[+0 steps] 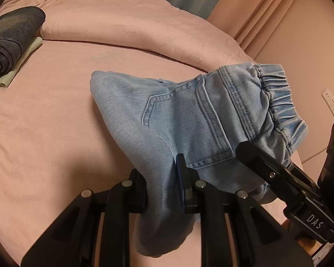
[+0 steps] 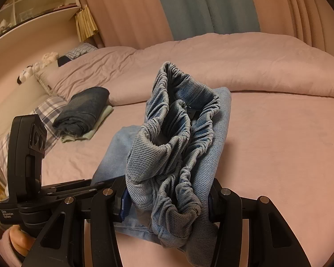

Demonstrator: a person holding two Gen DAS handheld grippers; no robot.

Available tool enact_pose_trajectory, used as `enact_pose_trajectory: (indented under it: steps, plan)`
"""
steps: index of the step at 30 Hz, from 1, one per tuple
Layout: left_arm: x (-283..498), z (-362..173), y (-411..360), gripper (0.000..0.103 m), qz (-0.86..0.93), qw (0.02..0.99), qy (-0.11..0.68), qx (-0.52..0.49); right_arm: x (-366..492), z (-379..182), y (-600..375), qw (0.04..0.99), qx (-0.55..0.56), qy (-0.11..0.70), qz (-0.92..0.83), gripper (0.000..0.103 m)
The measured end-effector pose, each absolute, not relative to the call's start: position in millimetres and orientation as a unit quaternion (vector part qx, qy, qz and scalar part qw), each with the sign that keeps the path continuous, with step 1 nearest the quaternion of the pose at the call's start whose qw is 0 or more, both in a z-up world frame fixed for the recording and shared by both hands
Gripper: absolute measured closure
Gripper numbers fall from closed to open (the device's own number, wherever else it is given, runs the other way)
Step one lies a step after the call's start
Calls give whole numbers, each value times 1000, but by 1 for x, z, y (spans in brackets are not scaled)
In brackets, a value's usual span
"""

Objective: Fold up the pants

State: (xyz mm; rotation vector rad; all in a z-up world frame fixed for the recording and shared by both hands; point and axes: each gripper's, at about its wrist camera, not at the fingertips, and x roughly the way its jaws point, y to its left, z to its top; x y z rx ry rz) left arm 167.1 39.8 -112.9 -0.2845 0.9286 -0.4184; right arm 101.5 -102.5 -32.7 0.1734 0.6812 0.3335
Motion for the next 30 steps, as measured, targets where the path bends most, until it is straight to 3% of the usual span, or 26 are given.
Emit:
enact_pose_trajectory:
  steps: [30]
  plan:
    - [170, -111, 48, 85, -195, 861, 448, -140, 98, -34, -101, 924, 88, 334, 162, 50]
